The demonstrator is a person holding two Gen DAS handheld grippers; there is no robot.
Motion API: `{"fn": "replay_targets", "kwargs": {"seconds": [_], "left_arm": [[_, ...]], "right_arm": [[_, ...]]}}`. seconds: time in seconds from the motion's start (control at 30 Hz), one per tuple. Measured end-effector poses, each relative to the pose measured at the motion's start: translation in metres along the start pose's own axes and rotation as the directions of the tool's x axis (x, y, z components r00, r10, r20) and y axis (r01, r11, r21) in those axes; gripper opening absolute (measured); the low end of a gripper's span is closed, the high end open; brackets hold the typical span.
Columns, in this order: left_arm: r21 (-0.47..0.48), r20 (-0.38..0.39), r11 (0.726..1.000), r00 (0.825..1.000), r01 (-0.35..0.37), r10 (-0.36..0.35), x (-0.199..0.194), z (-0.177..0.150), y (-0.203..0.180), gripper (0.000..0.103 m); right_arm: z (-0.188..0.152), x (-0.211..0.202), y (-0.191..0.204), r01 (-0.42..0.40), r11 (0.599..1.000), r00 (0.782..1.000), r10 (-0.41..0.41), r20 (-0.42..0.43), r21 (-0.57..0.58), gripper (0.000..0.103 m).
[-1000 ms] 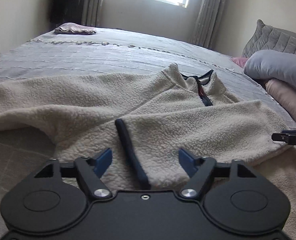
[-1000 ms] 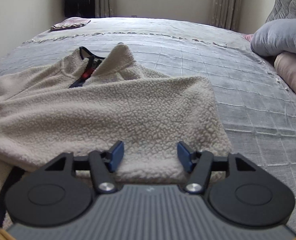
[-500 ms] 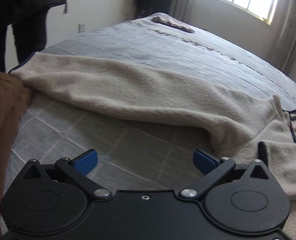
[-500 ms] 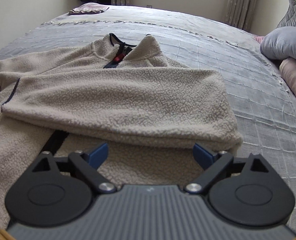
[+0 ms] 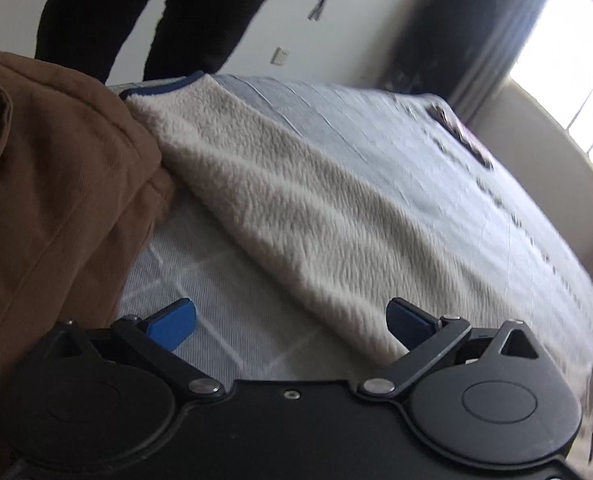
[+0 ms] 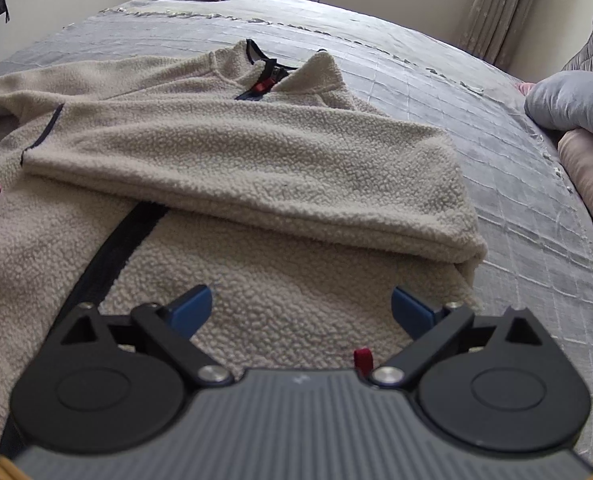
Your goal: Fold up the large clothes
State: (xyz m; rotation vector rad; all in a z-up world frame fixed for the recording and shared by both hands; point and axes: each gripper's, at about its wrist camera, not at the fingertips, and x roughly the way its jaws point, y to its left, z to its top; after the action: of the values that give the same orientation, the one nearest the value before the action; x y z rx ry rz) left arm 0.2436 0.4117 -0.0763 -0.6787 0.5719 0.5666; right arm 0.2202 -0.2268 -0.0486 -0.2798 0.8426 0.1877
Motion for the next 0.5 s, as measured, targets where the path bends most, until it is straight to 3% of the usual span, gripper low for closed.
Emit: {"fn": "replay_targets", "kwargs": {"seconds": [0.07, 0.17, 0.27, 0.3, 0.37, 0.5], "left_arm": [[-0.061, 0.015, 0.998, 1.000, -0.001, 0.002, 0.007, 0.008, 0.003, 0.100], [-0.125, 0.041, 0.992, 0.998, -0.032, 0.038, 0.015, 0.017, 0.004, 0.081], [-0.154, 0.044, 0.986, 0.997, -0.058, 0.065, 0.026, 0.025, 0.006, 0.037], [-0.147, 0.049, 0.987, 0.996, -0.062, 0.070, 0.027, 0.027, 0.005, 0.017], [-0.105, 0.113, 0.994, 0.993, -0.006, 0.018, 0.022, 0.031, 0.001, 0.013], [0.057, 0.256, 0.994, 0.961, 0.094, -0.106, -0.009, 0.038, -0.030, 0.013]], "right_arm": [[-0.003, -0.003, 0.003, 0.008, 1.000, 1.000, -0.008, 0.002, -0.014, 0.098], [-0.007, -0.009, 0.005, 0.022, 0.999, 1.000, -0.021, 0.016, -0.033, 0.098], [-0.010, -0.010, 0.003, 0.031, 0.999, 0.999, -0.031, 0.018, -0.033, 0.098], [-0.012, -0.009, 0.002, 0.037, 0.999, 0.999, -0.036, 0.013, -0.030, 0.098], [-0.015, -0.006, -0.001, 0.050, 0.999, 0.999, -0.050, 0.004, -0.017, 0.098], [-0.023, -0.005, -0.008, 0.035, 0.999, 0.999, -0.035, -0.002, 0.026, 0.098]]}}
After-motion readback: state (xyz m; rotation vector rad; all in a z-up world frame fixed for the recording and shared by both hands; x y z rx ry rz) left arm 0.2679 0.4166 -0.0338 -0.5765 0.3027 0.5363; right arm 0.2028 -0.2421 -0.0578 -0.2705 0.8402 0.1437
